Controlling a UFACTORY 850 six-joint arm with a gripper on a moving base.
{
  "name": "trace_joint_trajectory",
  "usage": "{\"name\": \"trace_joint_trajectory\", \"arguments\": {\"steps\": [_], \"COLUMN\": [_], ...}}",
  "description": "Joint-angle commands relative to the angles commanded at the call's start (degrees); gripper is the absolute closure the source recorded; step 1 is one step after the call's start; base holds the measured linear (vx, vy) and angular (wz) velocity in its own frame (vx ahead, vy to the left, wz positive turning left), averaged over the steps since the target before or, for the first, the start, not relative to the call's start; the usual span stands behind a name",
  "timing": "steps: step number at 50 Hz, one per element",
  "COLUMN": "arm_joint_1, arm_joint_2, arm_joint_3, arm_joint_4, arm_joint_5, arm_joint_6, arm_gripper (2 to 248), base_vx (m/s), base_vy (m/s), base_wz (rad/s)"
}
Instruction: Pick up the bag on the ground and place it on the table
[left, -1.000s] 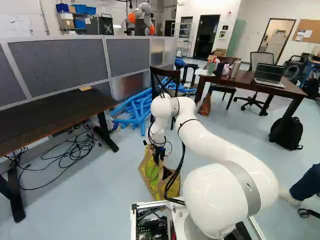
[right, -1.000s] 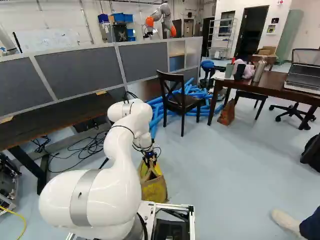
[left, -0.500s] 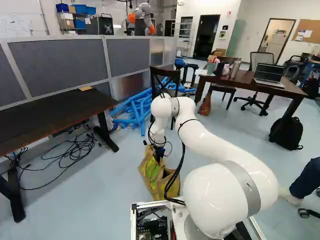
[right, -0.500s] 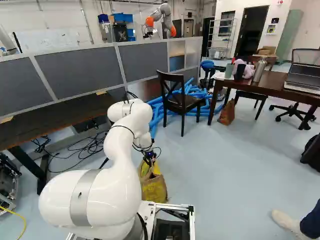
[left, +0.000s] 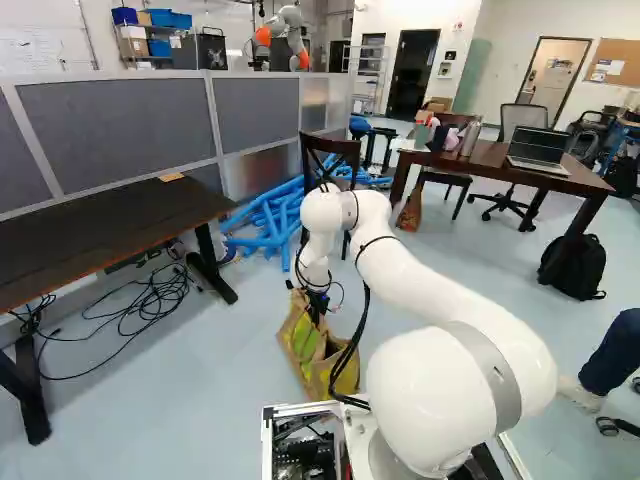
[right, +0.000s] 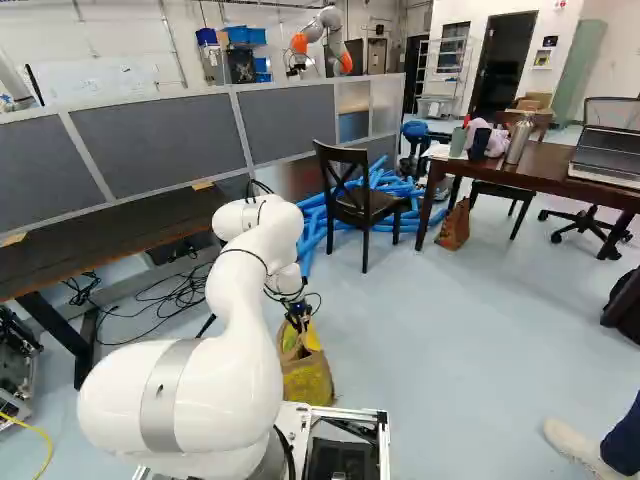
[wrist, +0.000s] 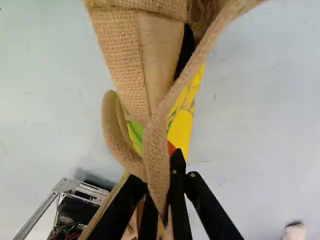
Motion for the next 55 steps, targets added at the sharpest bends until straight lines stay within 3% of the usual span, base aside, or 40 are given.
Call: {"name": "trace_joint_trajectory", "arguments": {"steps": [31,55], "arm_joint_1": [1.4,2.1], "arm_joint_2": [7.1,12.7], "arm_joint_3": [7.7,13.7], "arm_joint_4": [0.5,0.5], "arm_joint_5": [0.1,3.7], "arm_joint_6": [0.0,0.0], "arm_gripper": [226,226], "base_vx": [0.0,0.0], "base_vy": [0.0,0.0], "base_wz": [0.0,0.0]}}
